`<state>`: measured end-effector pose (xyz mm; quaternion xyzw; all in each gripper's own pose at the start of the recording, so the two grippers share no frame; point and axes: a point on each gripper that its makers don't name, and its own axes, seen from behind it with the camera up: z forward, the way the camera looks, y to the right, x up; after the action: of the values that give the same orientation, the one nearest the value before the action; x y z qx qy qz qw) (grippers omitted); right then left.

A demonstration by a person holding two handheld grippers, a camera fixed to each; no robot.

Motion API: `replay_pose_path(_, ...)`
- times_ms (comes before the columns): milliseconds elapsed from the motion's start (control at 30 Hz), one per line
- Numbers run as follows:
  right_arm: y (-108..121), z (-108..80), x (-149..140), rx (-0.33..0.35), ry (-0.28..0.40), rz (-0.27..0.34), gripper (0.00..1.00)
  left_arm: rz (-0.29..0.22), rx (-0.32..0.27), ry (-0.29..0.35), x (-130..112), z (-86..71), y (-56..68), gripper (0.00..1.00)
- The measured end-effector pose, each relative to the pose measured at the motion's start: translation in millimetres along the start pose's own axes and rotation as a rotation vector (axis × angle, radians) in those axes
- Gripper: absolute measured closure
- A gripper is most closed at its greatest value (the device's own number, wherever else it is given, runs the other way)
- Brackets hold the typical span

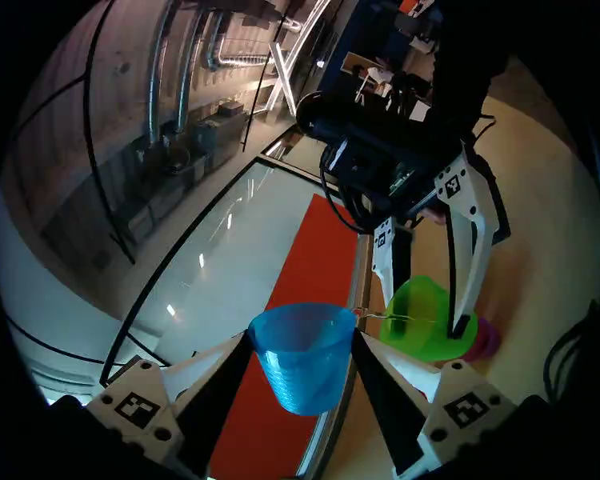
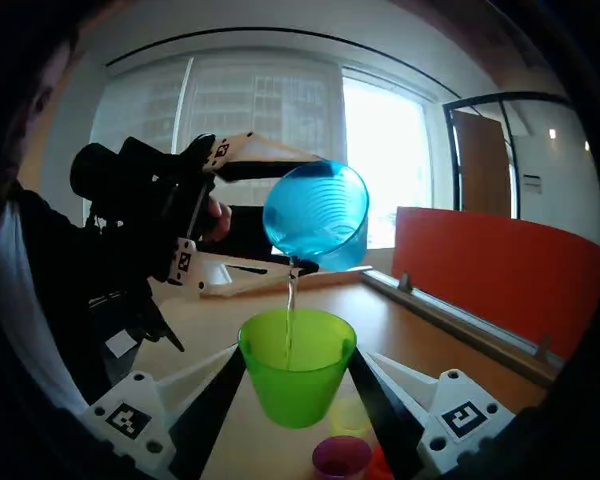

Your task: Pour water

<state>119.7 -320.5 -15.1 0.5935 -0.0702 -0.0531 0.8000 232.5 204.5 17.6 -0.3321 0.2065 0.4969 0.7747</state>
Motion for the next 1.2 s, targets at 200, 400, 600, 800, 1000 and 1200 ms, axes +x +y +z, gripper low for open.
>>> replay_pose_path(200, -0.1, -0.5, -0.4, 0.0, 0.0, -0.002, 0.1, 0.015, 0.001, -0.001, 0.3, 0.5, -0.1, 0.13)
replay_pose_path(400, -0.7, -0.9, -0.1, 0.001, 0.0, -0.004, 0.09, 0.021, 0.0, 0.001, 1.6, 0.3, 0.4, 0.13)
replay_pose_path(600, -0.6, -1.7, 0.5, 0.001, 0.001, -0.005, 0.09, 0.032, 0.001, 0.0, 2.6, 0.2, 0.7, 0.13)
replay_pose_path(800, -1.0, -1.9, 0.4, 0.002, 0.0, -0.006, 0.09, 0.039, 0.005, -0.001, 2.9, 0.4, -0.4, 0.13)
replay_pose_path(1000, -1.3, -2.7, 0.6, 0.004, 0.002, -0.006, 0.09, 0.042, 0.013, -0.002, 1.2, 0.7, -3.2, 0.13)
replay_pose_path(1200, -1.9, -1.4, 0.8, 0.005, 0.004, -0.006, 0.09, 0.047, 0.014, 0.003, 3.7, 0.4, -5.7, 0.13)
